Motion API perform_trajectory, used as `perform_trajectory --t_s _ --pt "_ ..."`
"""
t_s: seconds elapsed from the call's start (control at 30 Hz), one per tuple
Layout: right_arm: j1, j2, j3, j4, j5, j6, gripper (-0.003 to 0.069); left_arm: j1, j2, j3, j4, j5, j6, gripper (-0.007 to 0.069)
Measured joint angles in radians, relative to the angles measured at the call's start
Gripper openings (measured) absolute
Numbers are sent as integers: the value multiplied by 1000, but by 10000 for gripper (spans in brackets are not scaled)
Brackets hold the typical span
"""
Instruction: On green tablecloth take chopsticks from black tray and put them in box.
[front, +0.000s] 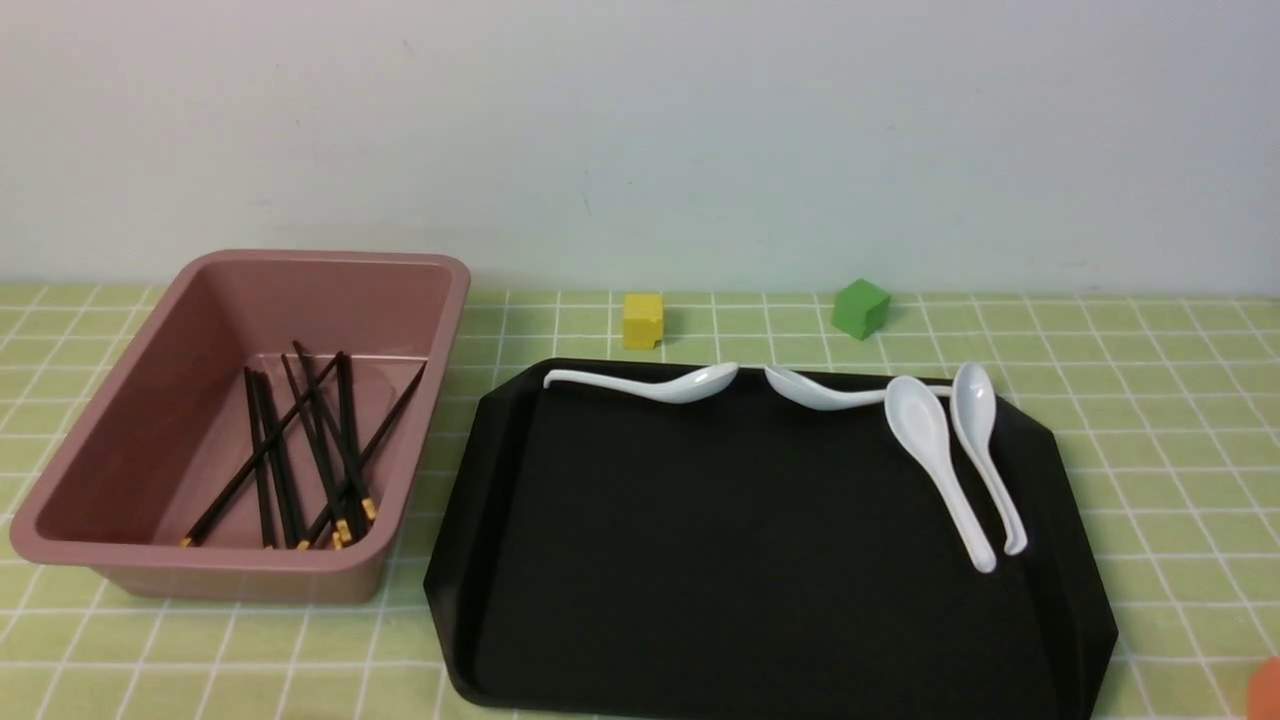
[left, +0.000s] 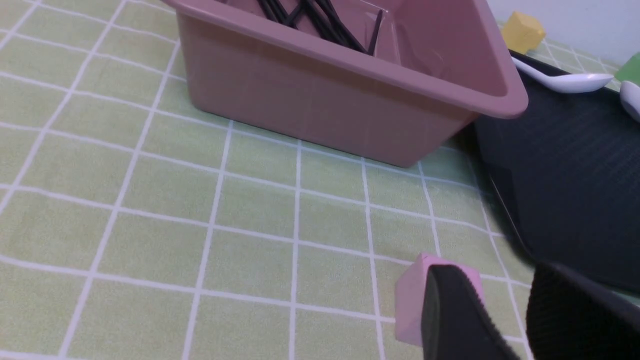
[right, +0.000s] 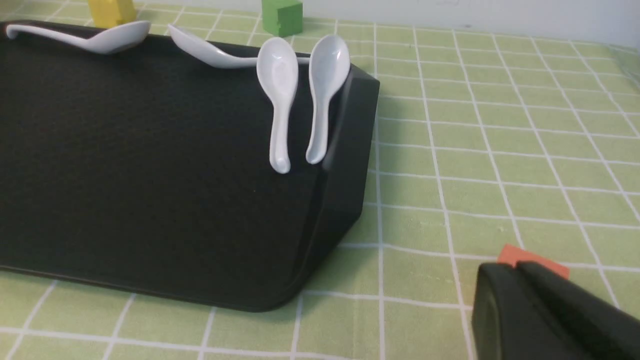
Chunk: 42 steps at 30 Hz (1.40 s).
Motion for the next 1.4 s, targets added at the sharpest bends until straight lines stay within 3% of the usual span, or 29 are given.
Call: perform_trajectory --t_s 1.4 --pt "0 0 -1 2 5 0 97 0 0 0 0 0 0 238"
